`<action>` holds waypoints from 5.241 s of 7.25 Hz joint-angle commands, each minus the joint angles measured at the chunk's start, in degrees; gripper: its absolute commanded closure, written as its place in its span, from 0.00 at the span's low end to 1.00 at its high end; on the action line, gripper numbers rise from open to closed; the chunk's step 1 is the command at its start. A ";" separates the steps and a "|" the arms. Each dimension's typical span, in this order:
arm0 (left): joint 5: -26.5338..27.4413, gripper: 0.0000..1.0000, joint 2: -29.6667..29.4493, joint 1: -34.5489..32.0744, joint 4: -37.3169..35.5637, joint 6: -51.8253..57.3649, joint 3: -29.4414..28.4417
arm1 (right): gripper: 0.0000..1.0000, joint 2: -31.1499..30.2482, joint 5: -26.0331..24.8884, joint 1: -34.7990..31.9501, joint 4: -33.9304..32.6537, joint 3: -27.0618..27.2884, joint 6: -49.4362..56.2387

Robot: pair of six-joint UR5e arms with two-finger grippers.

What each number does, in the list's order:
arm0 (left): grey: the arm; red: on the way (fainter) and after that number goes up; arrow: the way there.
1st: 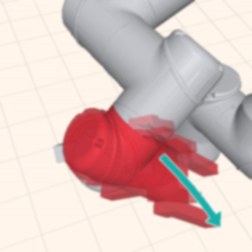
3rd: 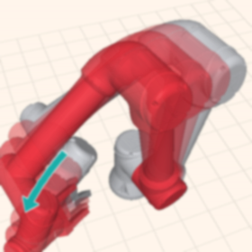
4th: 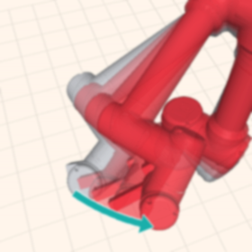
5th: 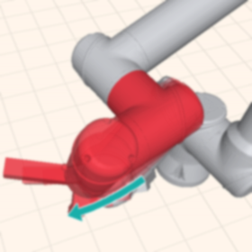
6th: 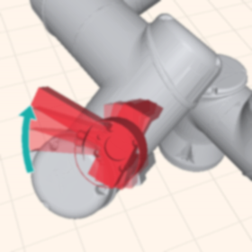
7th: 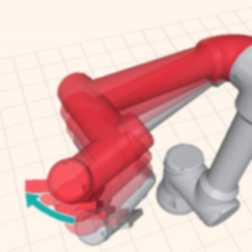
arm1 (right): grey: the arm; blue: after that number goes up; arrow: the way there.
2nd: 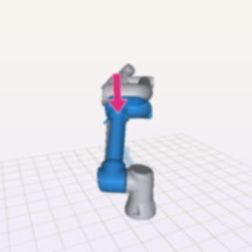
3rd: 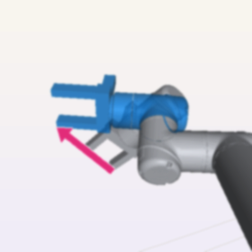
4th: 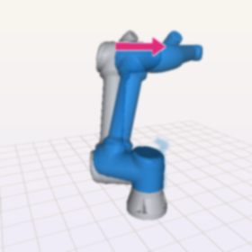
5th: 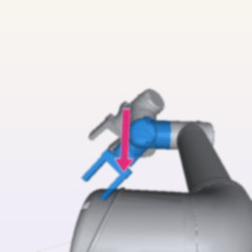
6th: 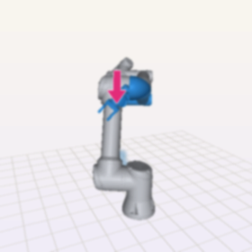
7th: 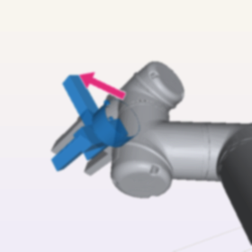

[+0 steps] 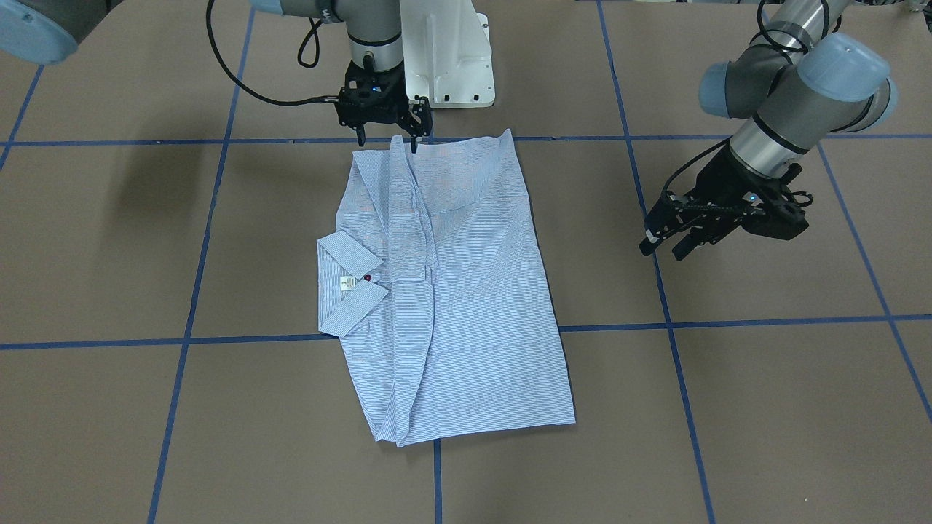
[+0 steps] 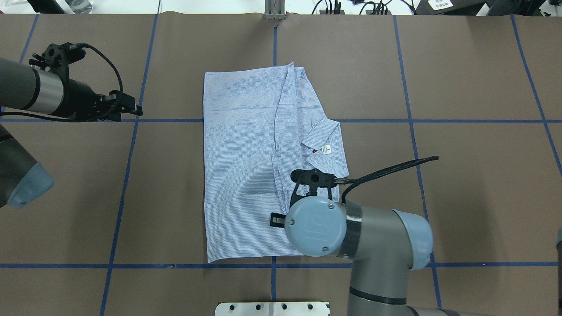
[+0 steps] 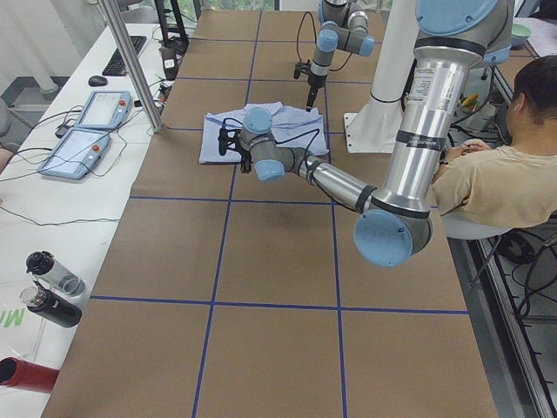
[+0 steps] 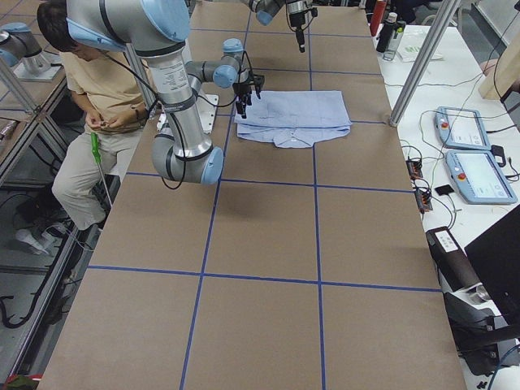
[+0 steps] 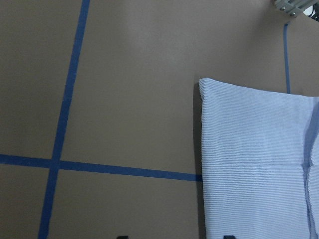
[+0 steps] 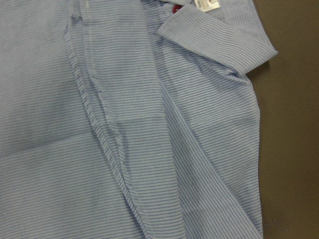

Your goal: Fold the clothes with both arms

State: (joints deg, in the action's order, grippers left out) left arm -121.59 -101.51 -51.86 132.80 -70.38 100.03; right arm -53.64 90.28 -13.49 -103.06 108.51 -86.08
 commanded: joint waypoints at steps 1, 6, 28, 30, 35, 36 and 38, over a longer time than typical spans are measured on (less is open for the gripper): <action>-0.06 0.30 1.05 -0.08 0.00 1.30 0.60 | 0.00 7.39 -0.46 0.30 -5.99 -7.85 11.26; -0.06 0.29 1.23 -0.08 0.09 1.21 1.21 | 0.00 6.97 -1.07 0.39 -9.77 -11.57 20.16; 0.03 0.30 1.84 -0.26 -0.09 0.60 4.20 | 0.01 -14.30 -4.50 2.06 15.17 2.94 -59.91; 0.03 0.30 1.76 -0.34 -2.61 0.60 5.69 | 0.01 -14.21 -4.41 2.76 15.26 1.79 -59.91; 0.12 0.30 1.75 -0.43 -3.34 0.60 6.23 | 0.41 -14.47 -4.59 4.17 15.08 1.70 -59.91; 0.12 0.30 1.75 -0.43 -3.34 0.60 6.23 | 0.51 -14.39 -4.59 4.17 15.08 1.70 -59.99; 0.12 0.30 1.58 -0.43 -3.34 0.60 6.31 | 1.00 -14.39 -4.50 4.00 15.17 1.79 -60.17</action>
State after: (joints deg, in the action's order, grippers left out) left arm -121.46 -99.84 -52.29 129.46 -69.79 106.32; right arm -68.07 85.71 -9.39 -87.96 110.19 -146.14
